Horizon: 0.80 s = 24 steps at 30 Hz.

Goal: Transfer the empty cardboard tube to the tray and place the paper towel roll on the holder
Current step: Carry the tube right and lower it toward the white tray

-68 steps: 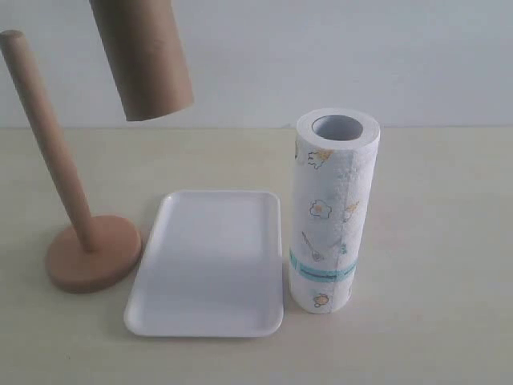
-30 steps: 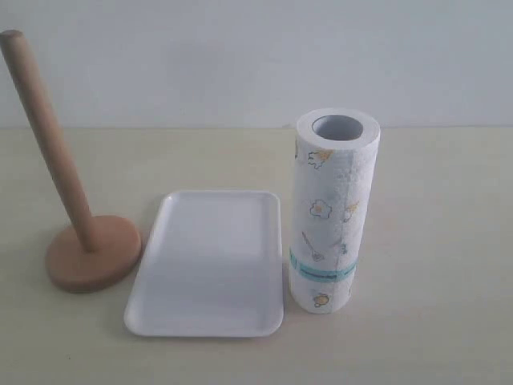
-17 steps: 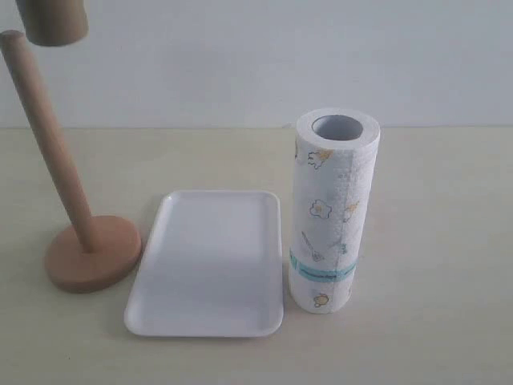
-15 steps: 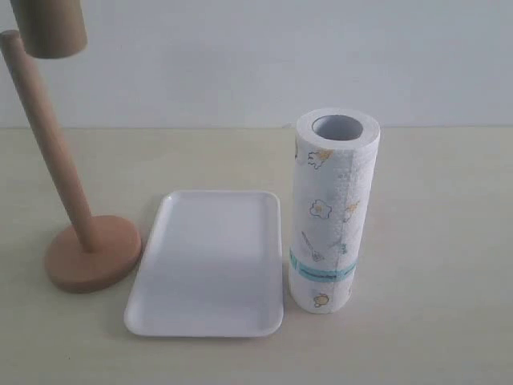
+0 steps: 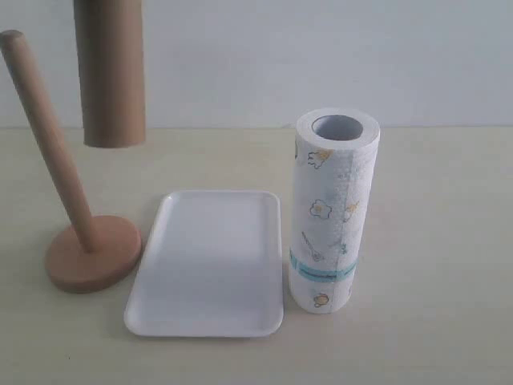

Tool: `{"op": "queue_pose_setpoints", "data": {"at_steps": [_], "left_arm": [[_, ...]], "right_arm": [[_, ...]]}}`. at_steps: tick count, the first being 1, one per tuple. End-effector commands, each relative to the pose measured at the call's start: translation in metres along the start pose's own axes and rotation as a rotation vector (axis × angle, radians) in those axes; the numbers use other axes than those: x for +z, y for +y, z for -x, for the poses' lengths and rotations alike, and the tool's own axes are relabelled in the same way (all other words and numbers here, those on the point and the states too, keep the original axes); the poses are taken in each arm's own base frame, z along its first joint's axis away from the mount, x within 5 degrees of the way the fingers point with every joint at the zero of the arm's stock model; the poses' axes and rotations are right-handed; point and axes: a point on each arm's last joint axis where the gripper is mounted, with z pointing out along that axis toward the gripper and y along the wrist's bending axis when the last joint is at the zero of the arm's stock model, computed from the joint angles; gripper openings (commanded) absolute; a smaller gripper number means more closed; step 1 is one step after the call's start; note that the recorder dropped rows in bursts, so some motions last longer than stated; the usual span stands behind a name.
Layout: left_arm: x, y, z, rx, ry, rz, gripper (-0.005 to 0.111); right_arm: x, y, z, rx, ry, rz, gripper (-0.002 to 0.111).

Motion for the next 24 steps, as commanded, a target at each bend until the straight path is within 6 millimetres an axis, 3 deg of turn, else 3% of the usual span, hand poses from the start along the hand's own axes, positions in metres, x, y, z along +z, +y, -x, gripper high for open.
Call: {"op": "queue_pose_setpoints", "data": {"at_steps": [1,9,24], "left_arm": [[0.034,-0.002,-0.009,-0.061,0.096,-0.018,0.004],[0.093,0.0,-0.034,-0.127,0.255,-0.024,0.004],[0.146,-0.004,-0.069,-0.185,0.431,-0.032,0.004]], "right_arm": [[0.0,0.0,0.001,-0.009,-0.013,-0.002,0.0],[0.0,0.0,0.001,-0.007,-0.015,-0.002,0.0],[0.0,0.0,0.001,-0.008,-0.015,-0.002,0.0]]}}
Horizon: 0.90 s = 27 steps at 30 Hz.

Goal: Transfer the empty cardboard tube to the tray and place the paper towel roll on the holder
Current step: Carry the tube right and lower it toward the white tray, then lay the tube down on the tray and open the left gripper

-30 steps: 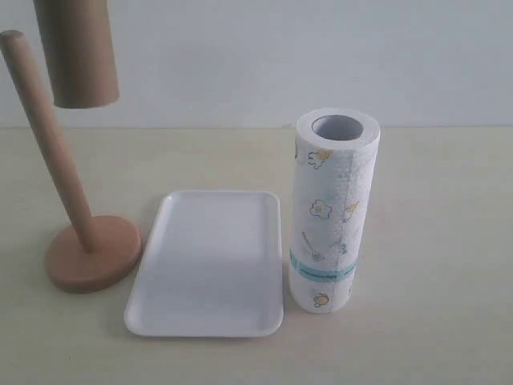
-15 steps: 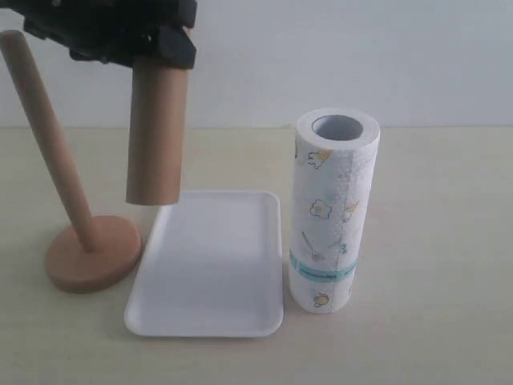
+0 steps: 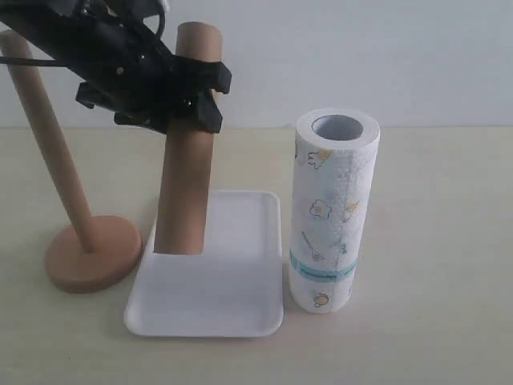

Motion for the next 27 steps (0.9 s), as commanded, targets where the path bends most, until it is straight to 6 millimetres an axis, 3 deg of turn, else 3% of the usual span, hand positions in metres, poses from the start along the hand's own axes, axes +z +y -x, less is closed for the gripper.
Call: {"op": "queue_pose_setpoints", "data": {"at_steps": [1,11,15,24,27], "left_arm": [[0.022,-0.005,-0.004,-0.007,0.044,-0.003,0.004],[0.096,0.007,-0.024,-0.049,0.17,0.055,0.004],[0.117,0.012,-0.029,-0.058,0.177,0.065,0.004],[0.124,0.014,-0.033,-0.088,0.199,0.077,0.005],[0.123,0.016,-0.034,-0.075,0.21,0.091,0.024]], "right_arm": [[0.0,0.0,0.001,-0.008,-0.015,-0.002,0.0],[0.0,0.0,0.001,-0.008,-0.015,-0.002,0.0],[0.0,0.0,0.001,-0.008,-0.015,-0.002,0.0],[0.0,0.0,0.001,-0.008,-0.015,-0.002,0.0],[0.0,0.0,0.001,-0.008,-0.015,-0.002,0.0]]}}
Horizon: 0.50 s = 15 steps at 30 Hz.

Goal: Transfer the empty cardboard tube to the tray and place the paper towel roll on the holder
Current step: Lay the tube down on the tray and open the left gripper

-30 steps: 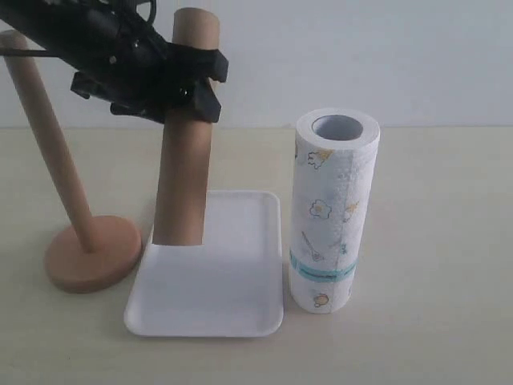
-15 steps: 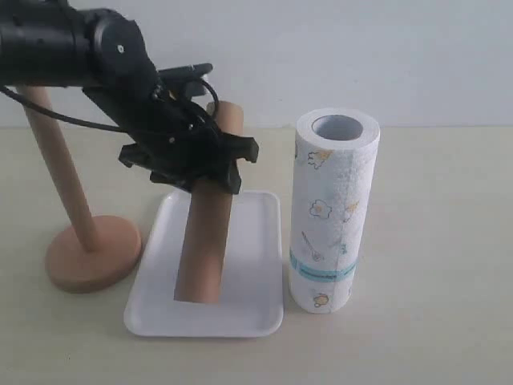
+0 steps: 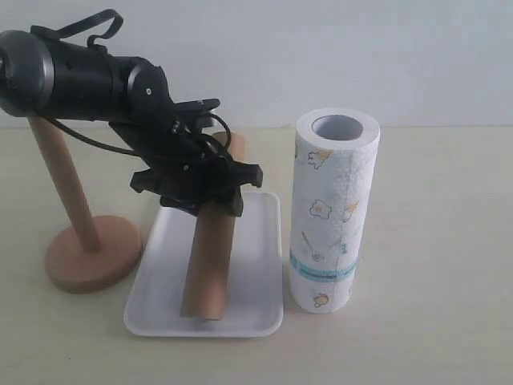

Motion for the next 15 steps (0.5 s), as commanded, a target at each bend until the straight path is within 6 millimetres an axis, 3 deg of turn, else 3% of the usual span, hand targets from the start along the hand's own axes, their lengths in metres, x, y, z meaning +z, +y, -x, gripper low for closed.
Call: {"op": "queue_pose_setpoints", "data": {"at_steps": [1,6,15], "left_arm": [[0.0013,-0.0003,-0.0001,0.0,0.007,0.018,0.037],[0.0013,0.0007,0.0001,-0.018,0.004,0.03,0.06],[0.0013,0.0011,-0.0004,-0.015,0.01,0.033,0.062]], "right_arm": [[-0.0004,-0.0001,0.0012,-0.008,-0.015,-0.002,0.0],[-0.0004,-0.0002,0.0019,-0.008,-0.023,-0.003,0.0],[-0.0004,-0.0002,0.0028,-0.008,-0.033,-0.003,0.0]]}}
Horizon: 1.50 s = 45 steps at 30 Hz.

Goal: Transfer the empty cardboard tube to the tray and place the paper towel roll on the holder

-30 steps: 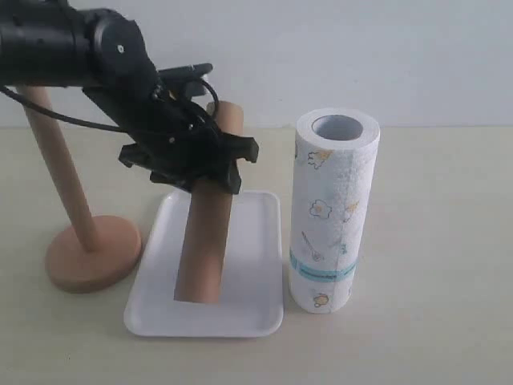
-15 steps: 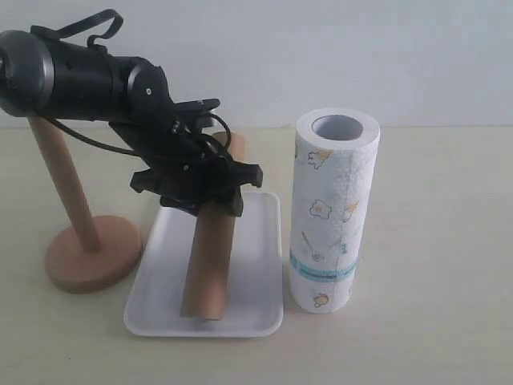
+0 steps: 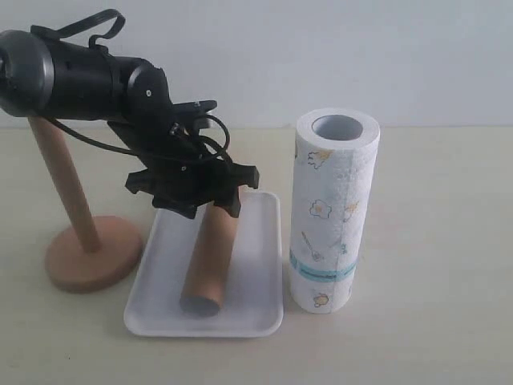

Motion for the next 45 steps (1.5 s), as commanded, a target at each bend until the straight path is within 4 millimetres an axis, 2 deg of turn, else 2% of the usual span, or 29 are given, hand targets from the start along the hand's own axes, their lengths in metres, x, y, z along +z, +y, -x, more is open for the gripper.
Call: {"op": "queue_pose_setpoints", "data": {"at_steps": [1,12,17,21,25,28,34,39,45], "left_arm": [[0.001,-0.002,0.0,-0.001,0.003,0.003,0.062],[-0.002,-0.001,0.0,0.016,0.01,0.013,0.062],[-0.022,-0.002,0.002,0.051,-0.013,0.029,0.061],[-0.052,-0.007,0.006,0.055,-0.081,-0.001,0.061],[-0.087,-0.014,0.007,0.066,-0.162,-0.034,0.054],[-0.116,-0.017,0.007,0.073,-0.227,-0.06,0.041],[-0.181,-0.025,-0.002,0.148,-0.375,-0.117,0.004],[-0.237,-0.027,-0.018,0.183,-0.499,-0.172,0.004],[-0.303,-0.018,-0.05,0.243,-0.626,-0.203,0.004]], "right_arm": [[0.0,0.0,0.001,-0.008,-0.017,-0.002,0.0],[0.0,0.0,0.001,-0.008,-0.017,-0.002,0.0],[0.0,0.0,0.001,-0.008,-0.017,-0.002,0.0],[0.0,0.0,0.001,-0.008,-0.017,-0.002,0.0],[0.0,0.0,0.001,-0.008,-0.017,-0.002,0.0],[0.0,0.0,0.001,-0.008,-0.017,-0.002,0.0],[0.0,0.0,0.001,-0.008,-0.017,-0.002,0.0],[0.0,0.0,0.001,-0.008,-0.017,-0.002,0.0],[0.0,0.0,0.001,-0.008,-0.017,-0.002,0.0]]}}
